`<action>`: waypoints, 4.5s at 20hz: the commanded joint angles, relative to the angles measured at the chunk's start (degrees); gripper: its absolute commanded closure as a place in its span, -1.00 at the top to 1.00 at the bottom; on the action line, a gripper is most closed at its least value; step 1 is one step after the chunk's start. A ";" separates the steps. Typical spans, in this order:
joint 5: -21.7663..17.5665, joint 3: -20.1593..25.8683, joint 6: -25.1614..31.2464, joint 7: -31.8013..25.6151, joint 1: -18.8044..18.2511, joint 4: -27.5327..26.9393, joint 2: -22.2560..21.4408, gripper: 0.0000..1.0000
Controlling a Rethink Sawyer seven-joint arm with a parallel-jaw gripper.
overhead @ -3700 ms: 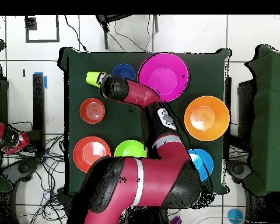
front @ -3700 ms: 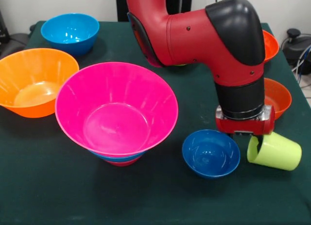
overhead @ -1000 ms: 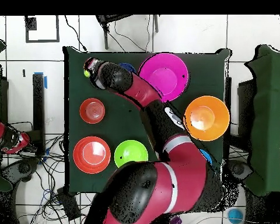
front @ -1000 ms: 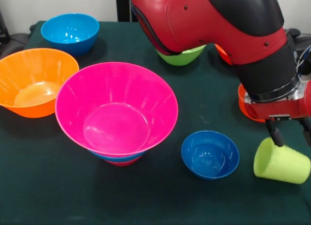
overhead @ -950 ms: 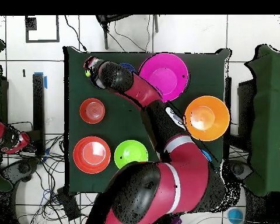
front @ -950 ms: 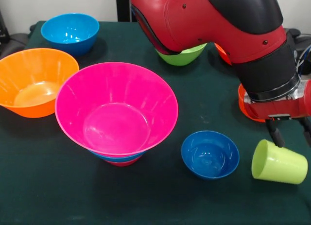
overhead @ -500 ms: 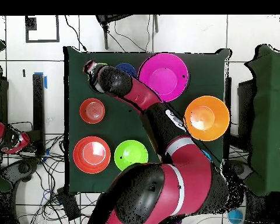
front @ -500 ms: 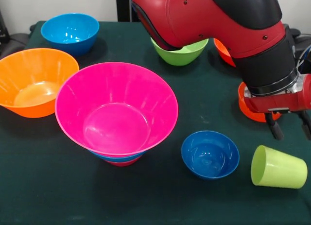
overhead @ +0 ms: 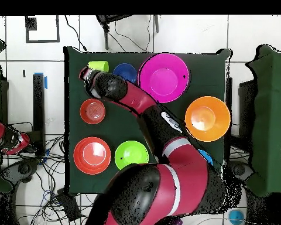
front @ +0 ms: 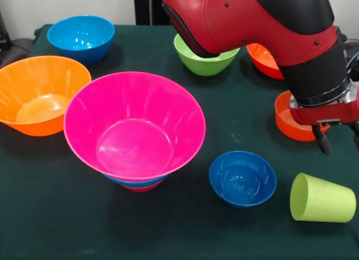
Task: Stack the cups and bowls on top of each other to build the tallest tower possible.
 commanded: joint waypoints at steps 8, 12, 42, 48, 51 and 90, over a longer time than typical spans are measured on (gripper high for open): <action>-8.12 -10.57 -2.37 3.13 4.12 -2.68 0.78 1.00; -8.01 -12.98 -0.83 3.89 5.51 -4.78 0.22 1.00; -8.25 -2.11 -0.29 -1.74 -0.51 -11.84 7.44 1.00; -8.75 3.37 0.75 -3.68 -3.49 -10.51 10.08 1.00; -9.03 4.97 1.02 -3.72 -4.27 -9.82 10.67 1.00; -15.97 15.89 -0.31 -4.67 -9.12 -11.76 20.49 1.00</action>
